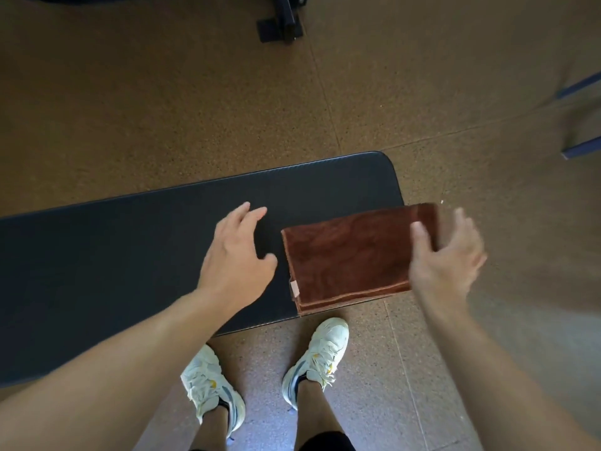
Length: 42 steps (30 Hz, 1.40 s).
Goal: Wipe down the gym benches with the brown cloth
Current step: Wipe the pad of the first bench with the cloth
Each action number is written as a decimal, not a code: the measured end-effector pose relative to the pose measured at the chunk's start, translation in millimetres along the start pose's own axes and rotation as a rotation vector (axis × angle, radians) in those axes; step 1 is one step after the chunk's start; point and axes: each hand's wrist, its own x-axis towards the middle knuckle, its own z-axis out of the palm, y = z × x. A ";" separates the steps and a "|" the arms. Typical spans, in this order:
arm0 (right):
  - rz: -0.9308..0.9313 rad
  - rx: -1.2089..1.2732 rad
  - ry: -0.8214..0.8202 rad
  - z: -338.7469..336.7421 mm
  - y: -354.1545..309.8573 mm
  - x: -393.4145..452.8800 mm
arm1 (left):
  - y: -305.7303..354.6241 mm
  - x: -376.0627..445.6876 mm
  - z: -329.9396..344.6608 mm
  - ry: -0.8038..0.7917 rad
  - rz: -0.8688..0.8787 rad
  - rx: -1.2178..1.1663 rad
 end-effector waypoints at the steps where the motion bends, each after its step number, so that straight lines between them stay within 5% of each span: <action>1: -0.009 -0.076 -0.109 17.8 2.3 -7.7 | -2.1 5.2 1.4 -0.080 0.017 0.159; 3: -0.043 -0.231 -0.249 53.9 7.5 -23.8 | -8.6 15.2 6.0 -0.213 0.001 0.415; 10: -0.216 -0.388 -0.041 109.4 -9.5 -12.9 | -20.7 20.1 24.4 -0.229 -0.047 0.588; 15: -1.188 -0.397 -0.294 129.7 -35.4 -9.7 | -23.1 17.1 23.7 -0.214 -0.017 0.631; 18: -1.470 -0.453 -0.414 120.7 -30.4 13.2 | -22.2 18.3 23.6 -0.230 -0.032 0.639; 22: -1.321 -0.513 -0.310 78.9 2.0 63.5 | -23.5 19.2 26.2 -0.236 -0.049 0.649; 28: -0.610 -0.354 -0.246 62.1 5.6 49.7 | -27.9 18.5 27.8 -0.207 -0.020 0.619; 33: -0.306 -0.405 -0.102 95.2 -27.1 22.8 | -29.8 21.3 24.5 -0.245 0.029 0.585; 37: -0.347 -0.402 -0.074 129.6 -52.8 -38.0 | -54.1 5.4 12.6 -0.220 0.184 0.289; 40: -0.524 -0.418 -0.129 170.0 -76.6 -125.4 | -100.3 -30.9 -9.9 -0.087 0.221 -0.233; 42: -0.718 -0.418 -0.236 203.8 -93.2 -190.7 | -143.4 -53.0 -28.9 0.005 0.202 -0.309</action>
